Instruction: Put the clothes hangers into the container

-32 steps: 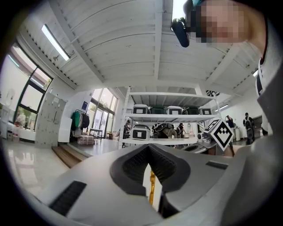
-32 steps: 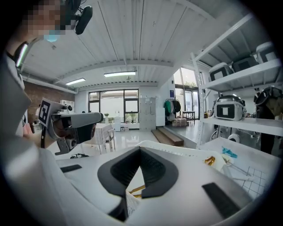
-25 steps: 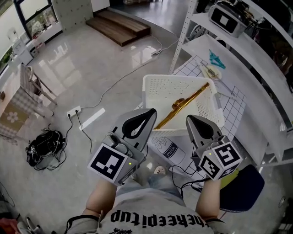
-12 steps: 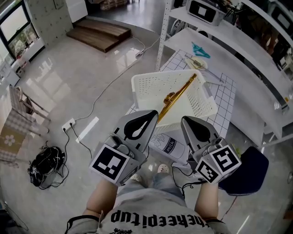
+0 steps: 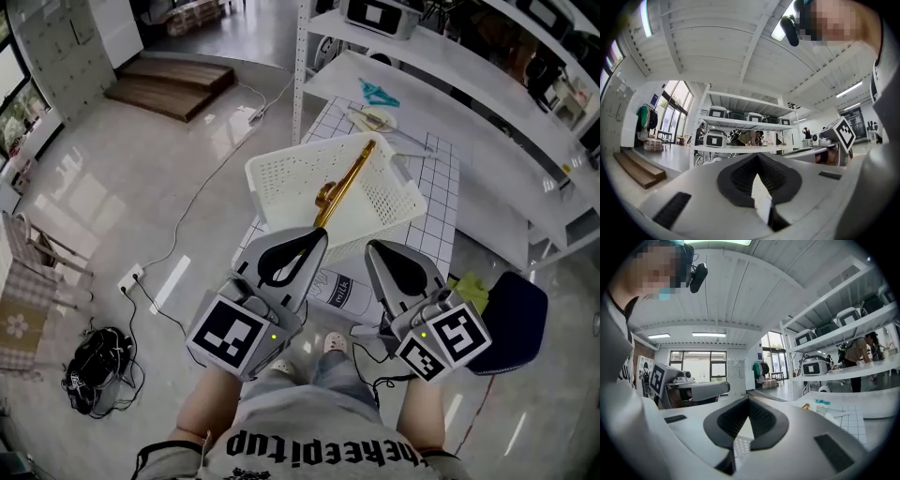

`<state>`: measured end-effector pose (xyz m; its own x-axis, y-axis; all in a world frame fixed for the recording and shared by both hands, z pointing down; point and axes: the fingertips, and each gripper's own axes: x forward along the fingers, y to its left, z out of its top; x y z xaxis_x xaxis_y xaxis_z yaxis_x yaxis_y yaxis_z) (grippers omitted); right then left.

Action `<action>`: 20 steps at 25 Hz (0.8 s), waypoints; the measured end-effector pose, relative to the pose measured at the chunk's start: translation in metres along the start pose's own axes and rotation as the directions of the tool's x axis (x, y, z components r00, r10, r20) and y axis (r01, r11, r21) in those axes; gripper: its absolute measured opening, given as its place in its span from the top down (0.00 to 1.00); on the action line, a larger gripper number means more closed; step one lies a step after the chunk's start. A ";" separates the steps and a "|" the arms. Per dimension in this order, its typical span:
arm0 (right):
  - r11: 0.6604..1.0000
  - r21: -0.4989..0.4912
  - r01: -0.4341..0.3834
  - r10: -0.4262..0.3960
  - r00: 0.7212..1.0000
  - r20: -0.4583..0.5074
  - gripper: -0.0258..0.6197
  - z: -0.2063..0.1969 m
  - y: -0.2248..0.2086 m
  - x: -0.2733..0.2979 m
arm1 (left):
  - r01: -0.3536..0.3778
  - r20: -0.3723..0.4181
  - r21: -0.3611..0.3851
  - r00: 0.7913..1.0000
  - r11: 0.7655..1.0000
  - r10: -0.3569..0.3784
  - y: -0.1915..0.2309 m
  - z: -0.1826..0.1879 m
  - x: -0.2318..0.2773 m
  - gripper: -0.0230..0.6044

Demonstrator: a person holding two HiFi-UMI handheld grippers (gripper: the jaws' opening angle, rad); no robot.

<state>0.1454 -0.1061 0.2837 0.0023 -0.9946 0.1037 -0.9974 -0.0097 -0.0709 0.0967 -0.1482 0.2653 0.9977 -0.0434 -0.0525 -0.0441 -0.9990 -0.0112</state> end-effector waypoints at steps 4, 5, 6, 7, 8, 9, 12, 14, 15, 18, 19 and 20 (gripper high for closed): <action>0.999 0.006 0.038 -0.038 0.999 0.019 0.95 0.002 0.001 -0.012 | 0.042 0.009 0.012 0.999 0.999 -0.042 -0.010 0.000 0.003 0.94; 0.999 0.008 0.050 -0.050 0.998 0.025 0.95 0.003 0.001 -0.015 | 0.052 0.006 0.010 0.999 0.999 -0.052 -0.013 -0.001 0.003 0.94; 0.998 0.010 0.060 -0.061 0.998 0.031 0.95 0.004 0.002 -0.018 | 0.061 0.000 0.005 0.998 0.998 -0.061 -0.016 -0.002 0.003 0.94; 0.998 0.011 0.070 -0.070 0.997 0.035 0.95 0.004 0.002 -0.020 | 0.069 -0.010 -0.004 0.998 0.998 -0.069 -0.019 -0.003 0.002 0.94; 0.997 0.012 0.078 -0.078 0.996 0.037 0.95 0.005 0.003 -0.023 | 0.077 -0.019 -0.012 0.997 0.997 -0.077 -0.022 -0.004 0.002 0.94; 0.996 0.012 0.083 -0.084 0.996 0.039 0.95 0.005 0.004 -0.026 | 0.083 -0.024 -0.016 0.996 0.996 -0.084 -0.025 -0.004 0.002 0.94; 0.996 0.014 0.088 -0.088 0.995 0.043 0.95 0.004 0.006 -0.033 | 0.100 -0.020 -0.012 0.995 0.995 -0.100 -0.033 -0.004 0.003 0.94; 0.996 0.013 0.088 -0.088 0.995 0.046 0.95 0.003 0.009 -0.035 | 0.111 -0.019 -0.007 0.994 0.994 -0.111 -0.036 -0.005 0.002 0.94; 0.996 0.010 0.089 -0.090 0.995 0.046 0.95 0.002 0.011 -0.036 | 0.115 -0.028 -0.009 0.993 0.993 -0.115 -0.038 -0.007 0.001 0.94; 0.995 0.006 0.098 -0.098 0.994 0.051 0.95 0.002 0.014 -0.040 | 0.126 -0.034 0.001 0.991 0.992 -0.126 -0.042 -0.009 -0.001 0.94; 0.995 0.007 0.101 -0.101 0.993 0.053 0.95 0.002 0.015 -0.042 | 0.130 -0.034 0.003 0.991 0.992 -0.130 -0.043 -0.009 -0.002 0.94; 0.995 0.008 0.103 -0.103 0.993 0.056 0.95 0.002 0.016 -0.043 | 0.132 -0.035 0.002 0.991 0.991 -0.132 -0.045 -0.009 -0.003 0.94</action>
<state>0.1295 -0.0636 0.2757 0.1095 -0.9925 0.0551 -0.9912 -0.1132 -0.0682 0.0956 -0.1035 0.2749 0.9959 0.0887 -0.0154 0.0883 -0.9959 -0.0200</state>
